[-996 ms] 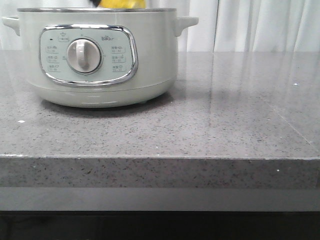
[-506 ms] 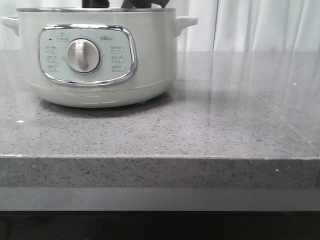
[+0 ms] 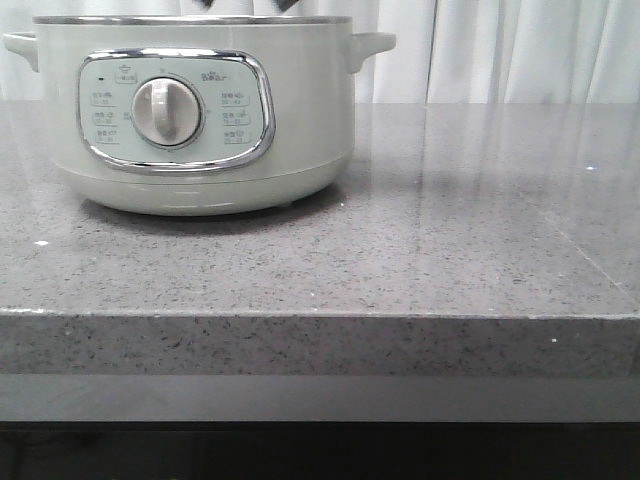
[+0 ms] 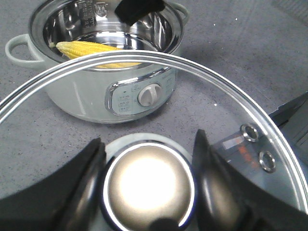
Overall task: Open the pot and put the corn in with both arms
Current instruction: 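Lower the corn into the pot and open the right gripper, then lower the glass lid back onto the pot with the left gripper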
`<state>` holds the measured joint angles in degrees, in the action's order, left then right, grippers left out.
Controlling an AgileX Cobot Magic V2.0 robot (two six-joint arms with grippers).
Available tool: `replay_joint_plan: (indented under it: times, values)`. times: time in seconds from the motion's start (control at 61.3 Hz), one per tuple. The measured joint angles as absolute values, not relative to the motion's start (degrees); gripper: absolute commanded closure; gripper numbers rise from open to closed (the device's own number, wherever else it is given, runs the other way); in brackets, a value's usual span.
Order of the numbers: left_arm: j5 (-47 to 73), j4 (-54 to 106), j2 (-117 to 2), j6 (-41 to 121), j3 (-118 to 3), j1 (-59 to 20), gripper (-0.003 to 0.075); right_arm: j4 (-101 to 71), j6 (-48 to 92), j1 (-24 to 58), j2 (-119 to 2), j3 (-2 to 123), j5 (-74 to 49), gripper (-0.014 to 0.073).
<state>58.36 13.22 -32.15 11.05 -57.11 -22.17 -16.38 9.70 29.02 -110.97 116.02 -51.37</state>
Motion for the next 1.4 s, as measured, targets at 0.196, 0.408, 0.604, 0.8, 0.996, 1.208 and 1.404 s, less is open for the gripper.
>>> replay_joint_plan:
  times: [0.196, 0.408, 0.604, 0.8, 0.996, 1.208, 1.404]
  values:
    - [58.4, 13.2, -33.7, 11.0, -57.7, -22.2, 0.0541, -15.1, 9.7, 19.5, -104.6, 115.6, -55.9, 0.0004]
    - [58.3, 13.2, -40.1, 10.9, -63.0, -22.2, 0.0541, -13.4, 11.0, 10.1, -94.6, 106.3, -56.8, 0.0004]
    - [58.0, 13.2, -47.4, 10.9, -69.3, -22.2, 0.0541, -13.3, 13.2, 5.8, -79.4, 86.6, -48.9, 0.0004]
    - [57.6, 13.2, -56.6, 10.9, -76.3, -22.2, 0.0541, -13.3, 13.4, 5.2, -62.1, 64.7, -37.4, 0.0004]
    - [57.1, 13.0, -67.7, 11.5, -83.9, -22.2, 0.0541, -13.3, 13.7, 5.2, -46.6, 45.8, -31.2, 0.0004]
    - [56.5, 12.8, -78.6, 11.6, -92.1, -22.2, 0.0541, -14.2, 13.8, 5.2, -32.1, 34.1, -30.5, 0.0004]
    - [56.0, 12.7, -86.6, 11.7, -98.4, -22.2, 0.0541, -14.8, 13.8, 5.2, -22.4, 28.1, -30.4, 0.0057]
